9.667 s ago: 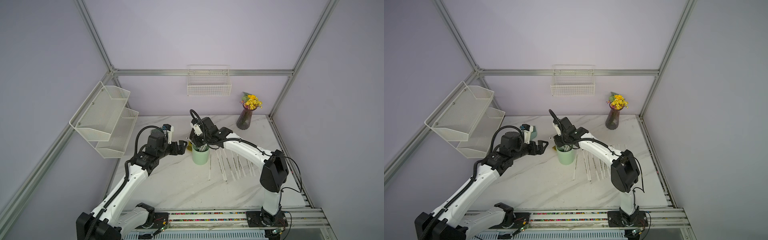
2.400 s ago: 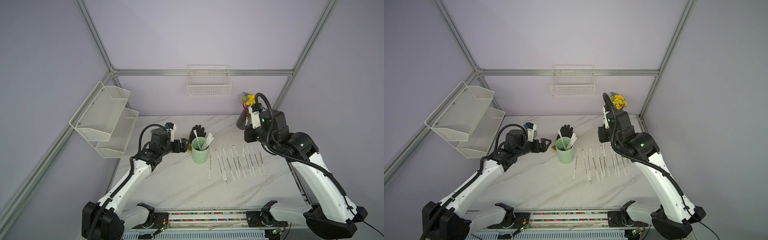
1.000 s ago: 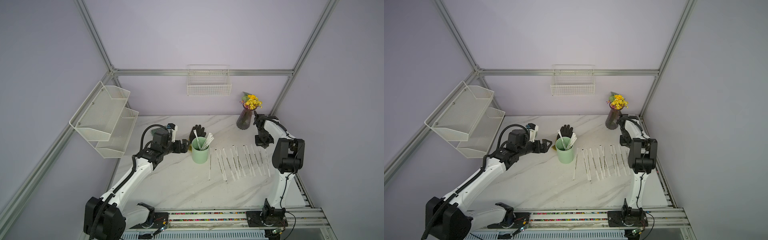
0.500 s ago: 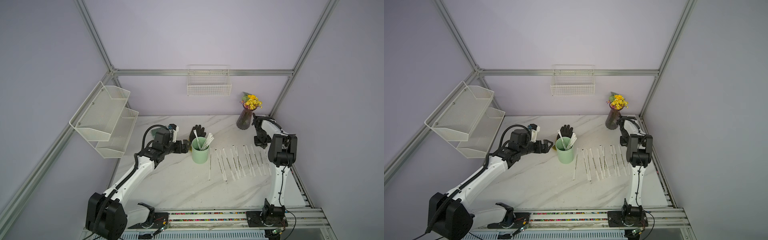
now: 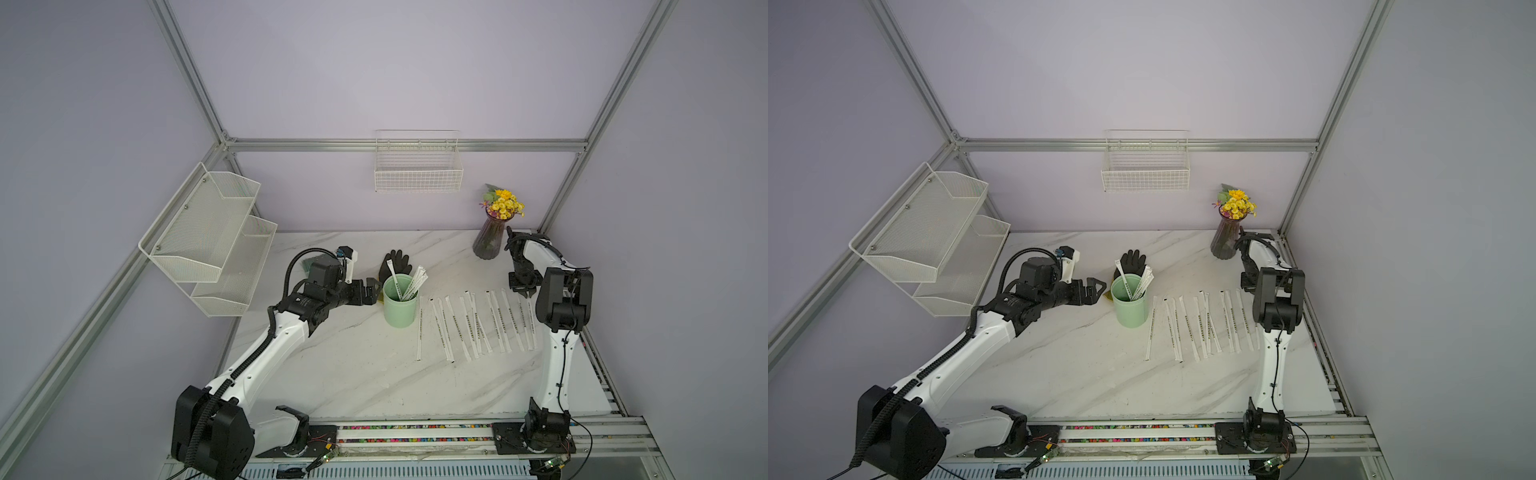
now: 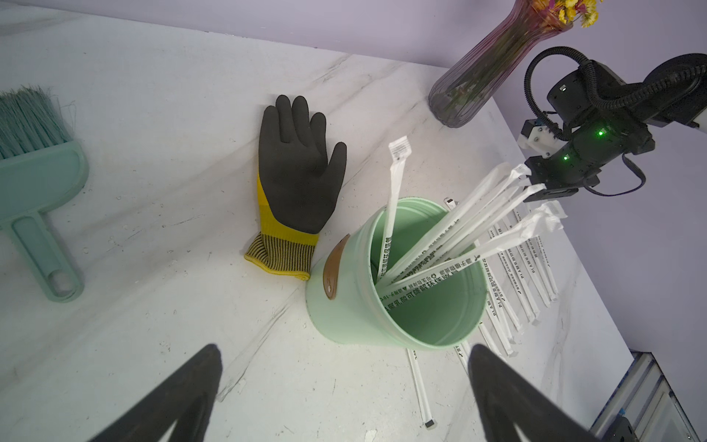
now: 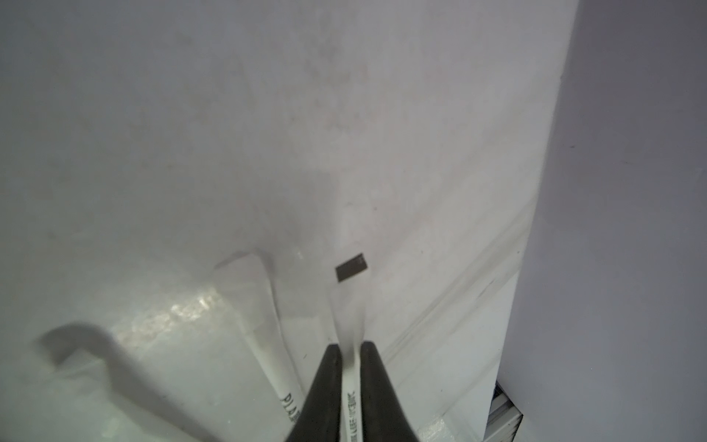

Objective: Take the straws out of the storage container
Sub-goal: Place the straw at the center of the board.

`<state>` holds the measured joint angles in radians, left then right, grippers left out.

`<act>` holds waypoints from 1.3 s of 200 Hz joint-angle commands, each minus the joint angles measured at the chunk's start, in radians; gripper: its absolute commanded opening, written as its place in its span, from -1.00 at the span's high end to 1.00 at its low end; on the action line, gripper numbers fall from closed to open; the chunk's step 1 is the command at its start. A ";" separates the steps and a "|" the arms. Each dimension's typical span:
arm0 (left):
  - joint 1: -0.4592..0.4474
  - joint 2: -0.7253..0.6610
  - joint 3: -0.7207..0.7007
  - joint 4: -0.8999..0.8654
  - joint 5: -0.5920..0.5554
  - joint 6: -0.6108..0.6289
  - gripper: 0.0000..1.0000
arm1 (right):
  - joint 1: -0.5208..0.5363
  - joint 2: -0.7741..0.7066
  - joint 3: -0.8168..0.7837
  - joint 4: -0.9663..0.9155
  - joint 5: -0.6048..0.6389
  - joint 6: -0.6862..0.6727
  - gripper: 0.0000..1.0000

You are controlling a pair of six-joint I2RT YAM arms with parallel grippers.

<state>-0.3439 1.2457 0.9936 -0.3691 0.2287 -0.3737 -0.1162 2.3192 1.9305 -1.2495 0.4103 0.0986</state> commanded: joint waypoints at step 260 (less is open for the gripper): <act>-0.003 -0.034 0.029 0.002 0.017 0.017 -1.00 | -0.083 -0.146 -0.069 0.078 -0.318 0.118 0.54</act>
<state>-0.3439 1.2266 0.9936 -0.3836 0.2321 -0.3737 -0.1913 2.2616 1.8866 -1.1988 0.1146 0.1928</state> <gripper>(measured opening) 0.993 0.228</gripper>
